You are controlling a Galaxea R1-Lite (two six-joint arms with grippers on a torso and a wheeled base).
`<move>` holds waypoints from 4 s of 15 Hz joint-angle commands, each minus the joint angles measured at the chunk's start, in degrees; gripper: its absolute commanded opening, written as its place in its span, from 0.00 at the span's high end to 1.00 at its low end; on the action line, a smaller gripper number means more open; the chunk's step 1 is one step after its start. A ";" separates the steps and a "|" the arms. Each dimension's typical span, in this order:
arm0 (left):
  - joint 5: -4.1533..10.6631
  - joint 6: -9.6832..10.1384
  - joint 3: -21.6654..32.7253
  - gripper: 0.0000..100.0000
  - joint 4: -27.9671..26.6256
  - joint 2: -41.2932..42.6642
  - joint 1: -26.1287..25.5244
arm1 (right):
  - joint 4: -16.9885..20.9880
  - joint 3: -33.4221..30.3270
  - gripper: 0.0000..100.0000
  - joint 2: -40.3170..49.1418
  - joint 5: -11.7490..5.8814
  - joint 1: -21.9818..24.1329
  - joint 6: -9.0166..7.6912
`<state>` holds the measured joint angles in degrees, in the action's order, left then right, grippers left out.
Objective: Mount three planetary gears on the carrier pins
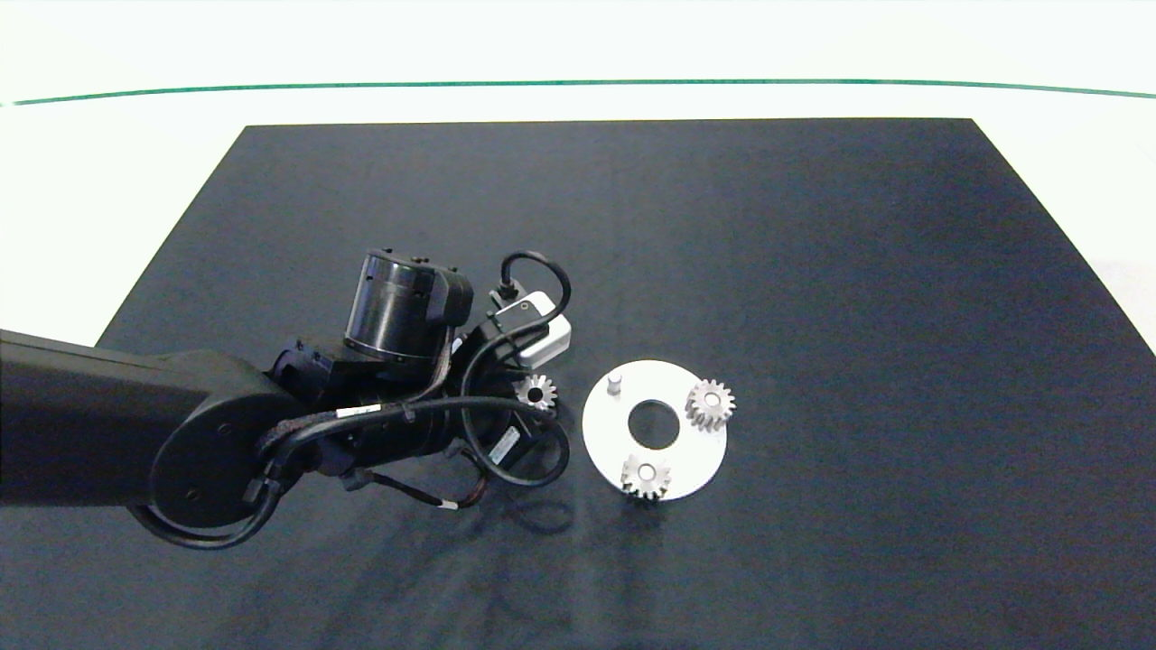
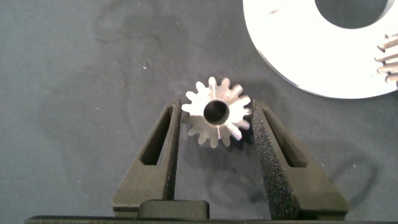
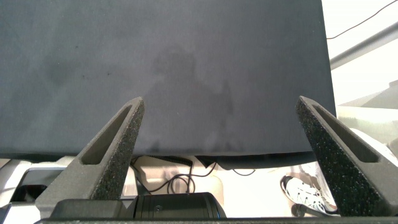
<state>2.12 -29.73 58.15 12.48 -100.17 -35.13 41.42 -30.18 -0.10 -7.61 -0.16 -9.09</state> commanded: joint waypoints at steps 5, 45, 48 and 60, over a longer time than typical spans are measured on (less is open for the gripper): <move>0.16 0.03 1.70 0.99 -1.06 -0.29 -0.99 | 0.24 0.04 0.00 0.01 -0.04 -0.02 0.48; -0.10 0.29 1.97 0.07 -3.96 -0.90 2.70 | 0.24 1.00 0.00 0.01 -0.13 -0.02 0.83; -0.10 0.29 1.97 0.13 -3.87 -0.90 2.61 | 0.24 1.00 0.00 0.01 -0.13 -0.02 0.83; -0.19 0.47 3.99 0.37 -3.78 -2.57 2.26 | 0.24 1.00 0.00 -0.08 -0.13 -0.02 0.74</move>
<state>1.90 -29.12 61.66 8.73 -102.40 -32.85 41.42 -29.21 -0.10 -7.68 -0.16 -8.29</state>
